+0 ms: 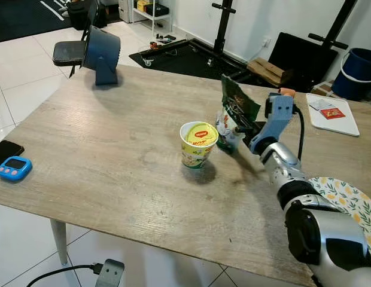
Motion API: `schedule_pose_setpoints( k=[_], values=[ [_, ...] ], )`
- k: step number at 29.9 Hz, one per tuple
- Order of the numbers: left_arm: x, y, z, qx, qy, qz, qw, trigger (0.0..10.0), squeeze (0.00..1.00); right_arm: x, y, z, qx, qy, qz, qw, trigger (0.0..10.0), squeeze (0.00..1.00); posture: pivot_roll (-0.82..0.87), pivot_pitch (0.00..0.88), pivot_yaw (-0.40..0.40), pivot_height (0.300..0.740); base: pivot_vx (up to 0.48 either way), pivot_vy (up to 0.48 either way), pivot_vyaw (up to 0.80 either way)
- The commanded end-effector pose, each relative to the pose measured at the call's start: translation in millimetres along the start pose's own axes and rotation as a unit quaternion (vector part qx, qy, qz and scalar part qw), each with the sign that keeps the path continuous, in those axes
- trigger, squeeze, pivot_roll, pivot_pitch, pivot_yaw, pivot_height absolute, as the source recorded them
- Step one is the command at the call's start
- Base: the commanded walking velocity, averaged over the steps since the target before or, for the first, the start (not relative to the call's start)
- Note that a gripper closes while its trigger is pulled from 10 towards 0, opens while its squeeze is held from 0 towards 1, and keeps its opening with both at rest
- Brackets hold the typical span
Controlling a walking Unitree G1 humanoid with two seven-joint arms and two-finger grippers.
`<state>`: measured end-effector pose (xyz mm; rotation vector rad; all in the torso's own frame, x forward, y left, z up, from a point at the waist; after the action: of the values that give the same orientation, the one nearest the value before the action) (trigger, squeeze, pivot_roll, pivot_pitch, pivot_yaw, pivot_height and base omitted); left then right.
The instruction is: Restocking fridge
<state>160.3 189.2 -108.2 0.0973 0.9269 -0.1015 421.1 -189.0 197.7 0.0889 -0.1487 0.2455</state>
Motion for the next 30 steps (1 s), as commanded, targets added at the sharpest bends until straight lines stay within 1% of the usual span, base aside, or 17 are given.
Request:
schedule_pose_setpoints(
  k=[1,4,5,6,7,9,11,12,13,14,20,22,25,26,27,29,30],
  values=[
    [-22.3,-6.7,-74,0.014,0.151,-0.016,0.988,10.0,0.0,-3.9,-12.1,9,0.008,-0.022,-0.006,1.0,0.0,0.0,0.12,0.161,-0.073,0.74,0.0,0.0,0.0],
    [-21.3,-6.7,-72,0.015,0.149,-0.016,0.989,10.0,0.0,-5.4,-16.4,12,0.011,-0.029,-0.004,1.0,0.0,0.0,0.12,0.157,-0.073,0.74,0.0,0.0,0.0],
    [-20.6,-6.7,-71,0.015,0.148,-0.016,0.989,10.0,0.0,-7.8,-21.1,15,0.01,-0.033,0.001,0.999,0.0,0.0,0.12,0.149,-0.071,0.74,0.0,0.0,0.0],
    [-19.8,-6.7,-70,0.016,0.147,-0.016,0.989,10.0,0.0,-11.4,-26.8,18,0.012,-0.038,0.013,0.999,0.0,0.0,0.11,0.144,-0.07,0.74,0.0,0.0,0.0],
    [-19.8,-6.7,-70,0.016,0.147,-0.016,0.989,10.0,0.0,-11.4,-26.8,18,0.012,-0.038,0.013,0.999,0.0,0.0,0.11,0.144,-0.07,0.74,0.0,0.0,0.0],
    [-18.8,-6.4,-67,0.016,0.145,-0.016,0.989,10.0,0.0,-17.4,-34.2,21,0.013,-0.044,0.035,0.998,0.0,0.0,0.1,0.136,-0.068,0.74,0.0,0.0,0.0],
    [-18.2,-6.0,-66,0.017,0.145,-0.017,0.989,10.0,0.0,-22.9,-38.3,21,0.009,-0.044,0.056,0.997,0.0,0.0,0.09,0.131,-0.065,0.74,0.0,0.0,0.0],
    [-18.2,-6.0,-66,0.017,0.145,-0.017,0.989,10.0,0.0,-22.9,-38.3,21,0.009,-0.044,0.056,0.997,0.0,0.0,0.09,0.131,-0.065,0.74,0.0,0.0,0.0],
    [-17.8,-5.9,-65,0.02,0.145,-0.017,0.989,10.0,0.0,-31.9,-44.6,20,-0.01,-0.038,0.079,0.996,0.0,0.0,0.08,0.127,-0.061,0.74,0.0,0.0,0.0],
    [-17.6,-5.9,-65,0.021,0.146,-0.018,0.989,10.0,0.0,-36.4,-48.1,19,-0.019,-0.035,0.089,0.995,0.0,0.0,0.08,0.122,-0.059,0.74,0.0,0.0,0.0],
    [-16.9,-6.1,-64,0.027,0.148,-0.021,0.988,10.0,0.0,-46.8,-58.0,20,-0.033,-0.032,0.102,0.994,0.0,0.0,0.06,0.113,-0.053,0.74,0.0,0.0,0.0],
    [-15.3,-7.2,-61,0.031,0.146,-0.023,0.989,10.0,0.0,-55.7,-63.9,21,-0.039,-0.027,0.121,0.991,0.0,0.0,0.04,0.098,-0.047,0.74,0.0,0.0,0.0],
    [-14.2,-7.6,-59,0.033,0.144,-0.024,0.989,10.0,0.0,-61.0,-66.7,20,-0.041,-0.023,0.134,0.99,0.0,0.0,0.04,0.091,-0.047,0.74,0.0,0.0,0.0],
    [-13.0,-7.9,-56,0.034,0.142,-0.025,0.989,10.0,0.0,-67.1,-67.6,18,-0.046,-0.017,0.154,0.987,0.0,0.0,0.03,0.086,-0.047,0.74,0.0,0.0,0.0],
    [-13.0,-7.9,-56,0.034,0.142,-0.025,0.989,10.0,0.0,-67.1,-67.6,18,-0.046,-0.017,0.154,0.987,0.0,0.0,0.03,0.086,-0.047,0.74,0.0,0.0,0.0],
    [-11.3,-8.2,-52,0.037,0.139,-0.026,0.989,10.0,0.0,-75.5,-65.1,12,-0.054,-0.003,0.183,0.982,0.0,0.0,0.01,0.072,-0.046,0.74,0.0,0.0,0.0],
    [-11.3,-8.2,-52,0.037,0.139,-0.026,0.989,10.0,0.0,-75.5,-65.1,12,-0.054,-0.003,0.183,0.982,0.0,0.0,0.01,0.072,-0.046,0.74,0.0,0.0,0.0]
  ],
)
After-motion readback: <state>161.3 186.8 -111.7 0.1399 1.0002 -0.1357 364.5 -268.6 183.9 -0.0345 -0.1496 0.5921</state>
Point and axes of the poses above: a point about 5 cm out from each wrist's last joint towards the gripper, its own x axis pointing out of the wrist towards the gripper, its own z axis along the axis of the wrist's last joint, y = z × x, the point moved 2 cm from there along x, pointing out of the wrist towards the gripper, and after that the axes turned 7 degrees about -x, right-handed, at the moved point
